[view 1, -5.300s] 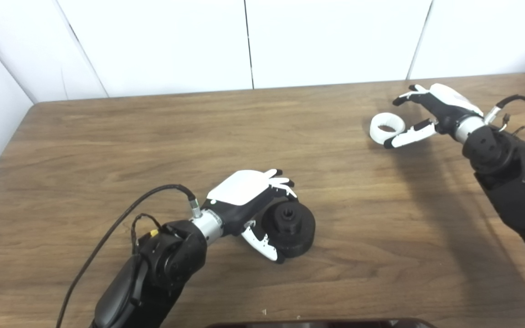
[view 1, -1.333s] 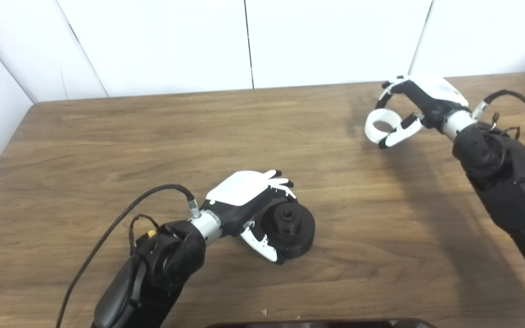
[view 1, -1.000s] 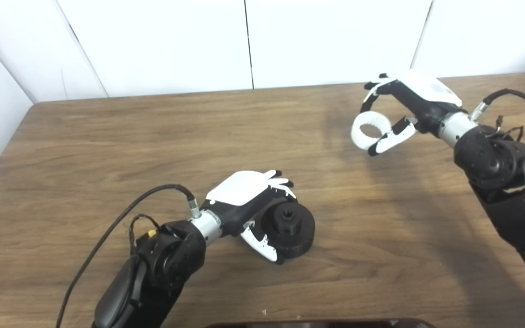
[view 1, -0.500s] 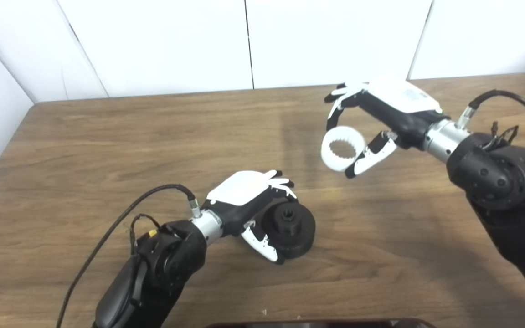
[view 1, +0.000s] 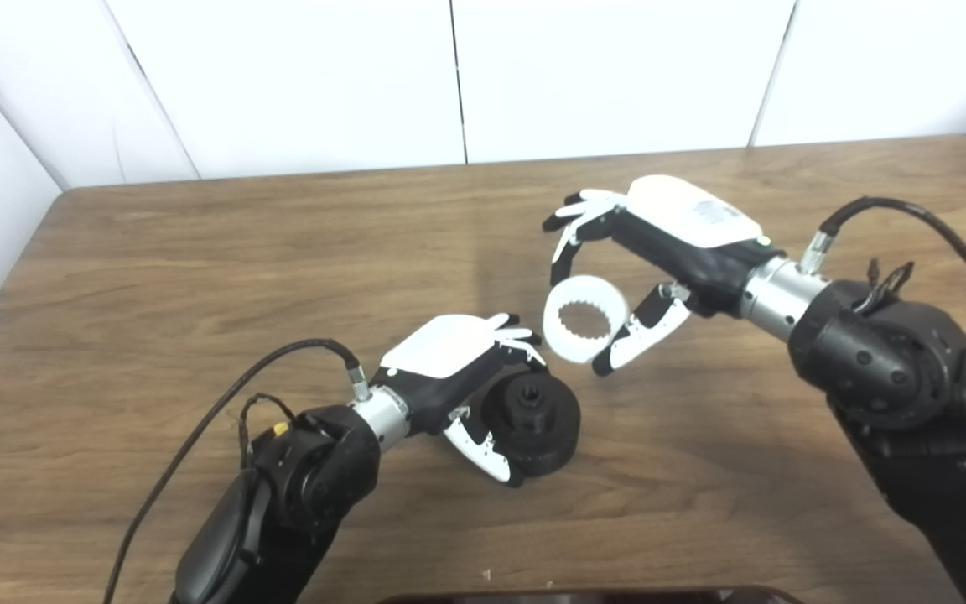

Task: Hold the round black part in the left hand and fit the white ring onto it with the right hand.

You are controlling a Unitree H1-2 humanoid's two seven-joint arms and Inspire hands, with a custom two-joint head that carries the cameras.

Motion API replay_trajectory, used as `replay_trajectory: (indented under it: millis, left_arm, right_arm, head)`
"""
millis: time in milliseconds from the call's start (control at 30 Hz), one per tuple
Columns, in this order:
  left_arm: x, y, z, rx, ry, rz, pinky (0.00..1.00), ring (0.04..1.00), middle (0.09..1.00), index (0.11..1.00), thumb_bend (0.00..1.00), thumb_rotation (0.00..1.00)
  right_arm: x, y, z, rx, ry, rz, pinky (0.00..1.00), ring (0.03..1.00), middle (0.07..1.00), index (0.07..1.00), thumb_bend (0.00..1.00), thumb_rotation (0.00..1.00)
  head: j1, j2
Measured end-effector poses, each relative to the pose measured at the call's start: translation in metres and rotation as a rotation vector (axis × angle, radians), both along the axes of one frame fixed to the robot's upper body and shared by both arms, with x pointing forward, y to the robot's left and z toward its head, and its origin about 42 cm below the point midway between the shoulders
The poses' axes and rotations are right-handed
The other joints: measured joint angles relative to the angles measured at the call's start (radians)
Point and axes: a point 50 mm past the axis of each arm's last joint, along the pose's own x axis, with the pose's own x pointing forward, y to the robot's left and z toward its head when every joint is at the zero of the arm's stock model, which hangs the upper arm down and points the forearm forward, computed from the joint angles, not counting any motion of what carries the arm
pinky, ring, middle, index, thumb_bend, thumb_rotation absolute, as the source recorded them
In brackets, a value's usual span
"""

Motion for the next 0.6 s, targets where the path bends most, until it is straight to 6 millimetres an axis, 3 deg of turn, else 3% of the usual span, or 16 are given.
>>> replay_trajectory:
  millis: [200, 600]
  left_arm:
    - [0.000, 0.000, 0.000, 0.001, 0.000, 0.000, 0.82, 1.000, 0.929, 0.696, 0.90, 0.23]
    - [0.000, 0.000, 0.000, 0.001, -0.001, 0.000, 0.83, 1.000, 0.927, 0.697, 0.90, 0.21]
  right_arm:
    - [-0.010, 0.005, -0.022, 0.005, 0.067, 0.015, 0.86, 0.952, 0.858, 0.491, 0.52, 0.15]
    - [-0.014, 0.020, -0.037, 0.021, 0.116, 0.055, 0.89, 0.966, 0.869, 0.492, 0.52, 0.15]
  head:
    - [0.002, 0.003]
    - [0.002, 0.002]
